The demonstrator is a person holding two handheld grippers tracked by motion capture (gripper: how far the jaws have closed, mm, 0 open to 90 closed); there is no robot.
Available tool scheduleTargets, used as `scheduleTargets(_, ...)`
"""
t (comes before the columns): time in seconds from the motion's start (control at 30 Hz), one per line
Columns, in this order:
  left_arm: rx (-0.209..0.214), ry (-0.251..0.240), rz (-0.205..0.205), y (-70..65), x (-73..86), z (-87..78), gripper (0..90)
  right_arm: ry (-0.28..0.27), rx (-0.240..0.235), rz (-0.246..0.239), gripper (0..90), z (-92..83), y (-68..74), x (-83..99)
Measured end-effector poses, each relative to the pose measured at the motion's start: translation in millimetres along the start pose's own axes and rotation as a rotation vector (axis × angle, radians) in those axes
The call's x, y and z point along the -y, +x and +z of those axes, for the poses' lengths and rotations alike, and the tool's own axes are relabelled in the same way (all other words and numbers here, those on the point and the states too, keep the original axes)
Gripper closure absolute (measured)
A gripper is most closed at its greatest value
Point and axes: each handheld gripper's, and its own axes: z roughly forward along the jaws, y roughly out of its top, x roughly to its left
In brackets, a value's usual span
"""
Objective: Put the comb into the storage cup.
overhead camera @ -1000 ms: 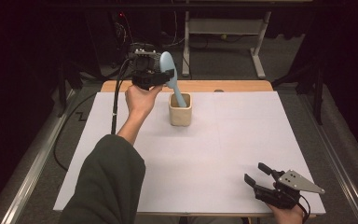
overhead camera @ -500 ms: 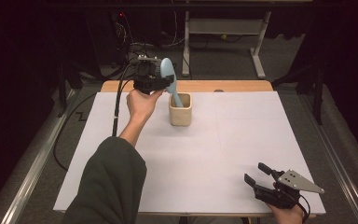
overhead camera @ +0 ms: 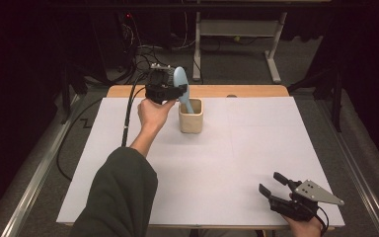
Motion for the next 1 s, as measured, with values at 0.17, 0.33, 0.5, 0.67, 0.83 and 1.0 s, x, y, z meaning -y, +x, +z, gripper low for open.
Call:
scheduleTargets(0.17,0.005,0.010,0.004,-1.2,2.0,3.2,52.6,0.002,-0.001,0.003,31.4,0.2,0.2,0.1)
scheduleTargets(0.33,0.009,0.009,0.006,-3.6,2.5,5.3,52.5,0.000,-0.001,0.001,31.5,0.0,0.0,0.0)
scheduleTargets(0.5,0.010,0.019,0.011,-5.5,3.6,8.5,52.4,0.003,-0.006,-0.001,31.6,0.3,0.3,0.1)
scheduleTargets(0.67,0.012,0.028,0.016,-6.8,5.0,11.7,52.4,0.001,-0.005,0.001,31.7,0.0,0.1,0.1)
scheduleTargets(0.83,0.011,0.035,0.020,-6.3,6.7,14.3,52.2,0.001,-0.001,0.001,31.8,0.3,0.4,0.1)
scheduleTargets(1.0,0.009,0.039,0.016,-6.1,8.2,17.1,52.2,0.003,-0.004,0.002,31.8,0.2,0.2,0.1)
